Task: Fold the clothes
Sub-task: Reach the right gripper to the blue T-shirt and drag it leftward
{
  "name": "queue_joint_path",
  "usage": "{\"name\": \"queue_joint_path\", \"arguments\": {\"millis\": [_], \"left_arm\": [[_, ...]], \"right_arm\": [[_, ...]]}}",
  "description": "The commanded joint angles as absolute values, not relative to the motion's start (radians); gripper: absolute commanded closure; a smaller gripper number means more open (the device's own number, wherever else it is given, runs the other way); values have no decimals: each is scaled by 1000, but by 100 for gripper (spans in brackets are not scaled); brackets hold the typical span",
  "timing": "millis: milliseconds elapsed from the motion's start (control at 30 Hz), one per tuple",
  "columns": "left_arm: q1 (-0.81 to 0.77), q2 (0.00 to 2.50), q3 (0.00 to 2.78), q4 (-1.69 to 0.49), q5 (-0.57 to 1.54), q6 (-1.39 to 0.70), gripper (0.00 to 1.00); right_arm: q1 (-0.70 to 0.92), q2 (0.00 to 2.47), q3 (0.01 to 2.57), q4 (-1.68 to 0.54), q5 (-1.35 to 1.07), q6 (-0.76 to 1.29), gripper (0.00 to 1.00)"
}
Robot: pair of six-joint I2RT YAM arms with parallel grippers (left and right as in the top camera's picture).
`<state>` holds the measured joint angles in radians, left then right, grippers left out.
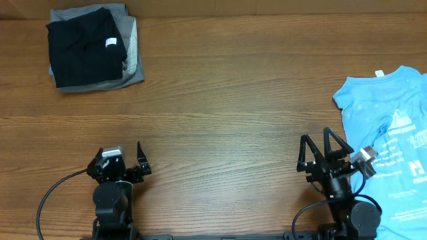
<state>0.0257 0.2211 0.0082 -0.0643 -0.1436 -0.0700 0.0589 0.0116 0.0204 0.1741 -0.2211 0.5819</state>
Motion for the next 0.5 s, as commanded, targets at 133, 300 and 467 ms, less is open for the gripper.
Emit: {"name": "queue_joint_path", "arguments": {"millis": [133,300,467], "left_arm": [[27,223,5,-62,-160,-48,0],[27,223,5,-62,-160,-48,0],[27,223,5,-62,-160,-48,0]], "right_arm": [[55,77,222,53,-163,377,0],[55,325,442,-105,41,270,0],[55,748,726,-219,150,177,0]]}}
